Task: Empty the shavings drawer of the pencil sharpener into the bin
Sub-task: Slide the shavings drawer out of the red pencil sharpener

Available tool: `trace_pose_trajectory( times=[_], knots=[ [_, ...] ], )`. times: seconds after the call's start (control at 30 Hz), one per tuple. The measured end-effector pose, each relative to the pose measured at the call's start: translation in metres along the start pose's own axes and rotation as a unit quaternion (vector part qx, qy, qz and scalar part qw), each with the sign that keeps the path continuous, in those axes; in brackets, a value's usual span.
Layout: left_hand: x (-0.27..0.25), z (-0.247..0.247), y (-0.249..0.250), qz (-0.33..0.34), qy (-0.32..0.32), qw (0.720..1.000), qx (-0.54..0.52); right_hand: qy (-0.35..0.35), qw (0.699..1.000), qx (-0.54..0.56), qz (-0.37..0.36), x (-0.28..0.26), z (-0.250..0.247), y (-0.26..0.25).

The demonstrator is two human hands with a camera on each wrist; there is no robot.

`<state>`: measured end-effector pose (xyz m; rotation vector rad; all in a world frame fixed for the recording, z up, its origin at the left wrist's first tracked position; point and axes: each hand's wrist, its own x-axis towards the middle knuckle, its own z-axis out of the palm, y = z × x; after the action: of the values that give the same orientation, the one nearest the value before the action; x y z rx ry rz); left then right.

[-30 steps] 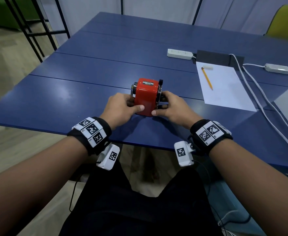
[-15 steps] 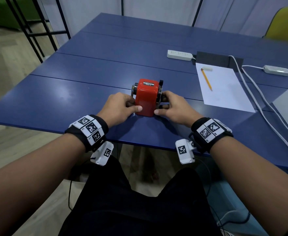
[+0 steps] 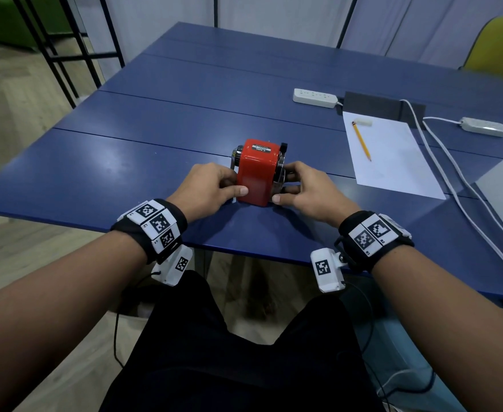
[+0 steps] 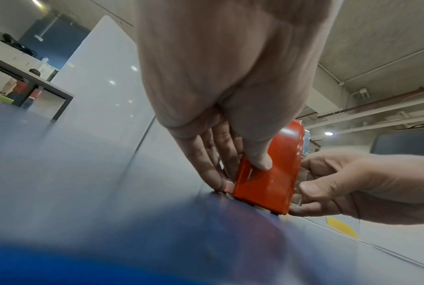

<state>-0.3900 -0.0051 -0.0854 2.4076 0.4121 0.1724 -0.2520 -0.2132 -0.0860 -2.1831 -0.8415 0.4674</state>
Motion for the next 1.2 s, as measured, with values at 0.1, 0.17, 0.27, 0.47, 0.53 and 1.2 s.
trace_pose_trajectory(
  times=[0.1,0.17,0.27,0.47,0.53,1.2],
  knots=[
    [0.000,-0.003,0.004,-0.002,0.008,0.998,0.066,-0.009,1.000,-0.018,-0.009,0.000,-0.003,-0.003],
    [-0.001,-0.008,0.011,-0.001,0.035,0.991,0.128,-0.009,0.999,-0.035,-0.026,0.001,-0.005,-0.006],
    [-0.005,-0.022,0.028,0.010,0.113,0.974,0.195,0.001,0.996,-0.076,-0.044,0.003,-0.003,-0.009],
    [0.018,-0.034,0.043,0.149,0.049,0.966,0.206,0.014,0.992,-0.117,-0.044,0.010,-0.001,-0.009],
    [0.029,-0.032,0.045,0.166,-0.012,0.960,0.223,0.019,0.990,-0.129,-0.045,0.011,-0.002,-0.009],
    [0.049,-0.035,0.045,0.185,-0.077,0.951,0.234,0.032,0.992,-0.114,-0.043,0.002,-0.005,-0.003]
  ],
)
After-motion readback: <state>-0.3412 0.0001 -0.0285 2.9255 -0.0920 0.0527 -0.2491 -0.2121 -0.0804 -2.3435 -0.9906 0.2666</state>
